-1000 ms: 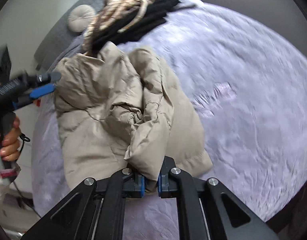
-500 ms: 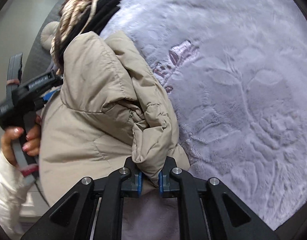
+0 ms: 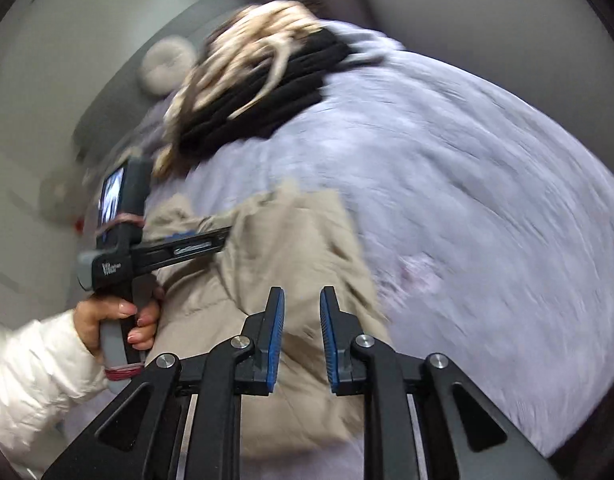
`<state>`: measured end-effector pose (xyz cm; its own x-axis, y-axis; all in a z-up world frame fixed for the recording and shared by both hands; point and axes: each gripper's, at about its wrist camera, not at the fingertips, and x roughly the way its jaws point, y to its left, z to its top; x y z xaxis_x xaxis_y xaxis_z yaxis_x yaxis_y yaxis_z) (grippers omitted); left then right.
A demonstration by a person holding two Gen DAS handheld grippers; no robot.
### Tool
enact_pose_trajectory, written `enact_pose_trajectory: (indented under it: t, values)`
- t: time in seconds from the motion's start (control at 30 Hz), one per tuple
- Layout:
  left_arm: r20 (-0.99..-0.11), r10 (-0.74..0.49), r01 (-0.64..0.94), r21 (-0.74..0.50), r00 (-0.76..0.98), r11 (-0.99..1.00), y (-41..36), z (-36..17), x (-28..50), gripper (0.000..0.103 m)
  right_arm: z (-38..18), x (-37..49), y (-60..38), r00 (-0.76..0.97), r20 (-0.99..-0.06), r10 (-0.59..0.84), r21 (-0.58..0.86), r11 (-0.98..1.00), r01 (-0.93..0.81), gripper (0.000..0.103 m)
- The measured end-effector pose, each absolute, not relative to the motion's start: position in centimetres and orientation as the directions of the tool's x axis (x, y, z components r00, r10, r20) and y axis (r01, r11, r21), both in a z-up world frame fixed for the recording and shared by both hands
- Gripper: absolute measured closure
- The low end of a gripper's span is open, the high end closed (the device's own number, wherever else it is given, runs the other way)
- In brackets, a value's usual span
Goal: Fold large clothes
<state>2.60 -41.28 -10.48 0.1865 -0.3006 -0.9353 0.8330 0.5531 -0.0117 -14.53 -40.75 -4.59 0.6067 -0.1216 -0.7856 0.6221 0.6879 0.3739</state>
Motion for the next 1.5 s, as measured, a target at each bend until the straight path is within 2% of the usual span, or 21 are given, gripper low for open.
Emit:
enact_pose_trajectory:
  t: [0.13,0.2,0.33,0.5,0.63,0.8,0.83,0.9,1.03,1.1,1.3,1.37,1.5]
  values:
    - [-0.935,-0.298,0.833,-0.005,0.193,0.554,-41.2,-10.3,2.5,0.031,-8.0,-10.6,-39.8,0.502,-0.857,-0.117,0.253,0.752,0.609,0.084]
    - [-0.934,-0.307,0.833,-0.017,0.184,0.553,-41.1,-10.2,2.6,0.031,-10.5,-10.3,-40.0,0.446,-0.887,-0.119,0.214,0.751,0.625,0.09]
    - [-0.932,-0.311,0.84,-0.013,0.187,0.543,-41.0,-9.8,2.2,0.031,-12.1,-10.8,-41.0,0.431,-0.897,-0.096,0.242,0.709,0.663,0.093]
    - [-0.928,-0.335,0.834,-0.049,0.166,0.55,-39.5,-7.3,2.1,0.031,-13.7,-11.0,-42.1,0.367,-0.924,-0.104,0.205,0.676,0.708,0.092]
    - [-0.911,-0.38,0.822,-0.092,0.157,0.562,-35.9,-4.4,2.3,0.031,-14.4,-11.9,-42.8,0.397,-0.917,-0.051,0.281,0.623,0.73,0.092]
    - [-0.912,-0.382,0.775,-0.134,0.146,0.617,-29.5,-3.3,3.1,0.031,-14.7,-11.4,-42.1,0.372,-0.926,-0.062,0.247,0.646,0.722,0.092]
    - [-0.916,-0.377,0.76,-0.145,0.139,0.633,-28.5,-3.4,3.2,0.024,-14.8,-11.2,-42.0,0.364,-0.929,-0.066,0.237,0.649,0.723,0.092]
    - [-0.918,-0.38,0.722,-0.185,0.115,0.667,-26.2,-3.9,3.5,0.006,-15.0,-10.7,-42.1,0.352,-0.933,-0.071,0.225,0.649,0.727,0.092]
    - [-0.897,-0.441,0.68,-0.301,0.037,0.669,-23.0,-5.1,3.4,0.006,-14.7,-10.2,-41.6,0.325,-0.941,-0.094,0.184,0.662,0.727,0.088]
    - [-0.878,-0.476,0.648,-0.39,-0.049,0.654,-22.1,-6.2,3.4,0.0,-14.6,-10.0,-41.4,0.311,-0.945,-0.102,0.169,0.662,0.73,0.088]
    - [-0.744,-0.592,0.434,-0.665,-0.311,0.608,-20.3,-11.4,4.8,0.001,-14.5,-9.6,-41.1,0.292,-0.95,-0.112,0.145,0.669,0.729,0.088]
    - [-0.717,-0.606,0.402,-0.696,-0.344,0.595,-20.6,-12.7,5.1,0.001,-14.5,-9.7,-41.0,0.295,-0.95,-0.106,0.151,0.669,0.728,0.088]
    - [-0.725,-0.585,0.416,-0.688,-0.363,0.595,-21.8,-14.5,5.2,0.0,-14.1,-9.9,-41.7,0.303,-0.951,-0.062,0.184,0.674,0.716,0.087]
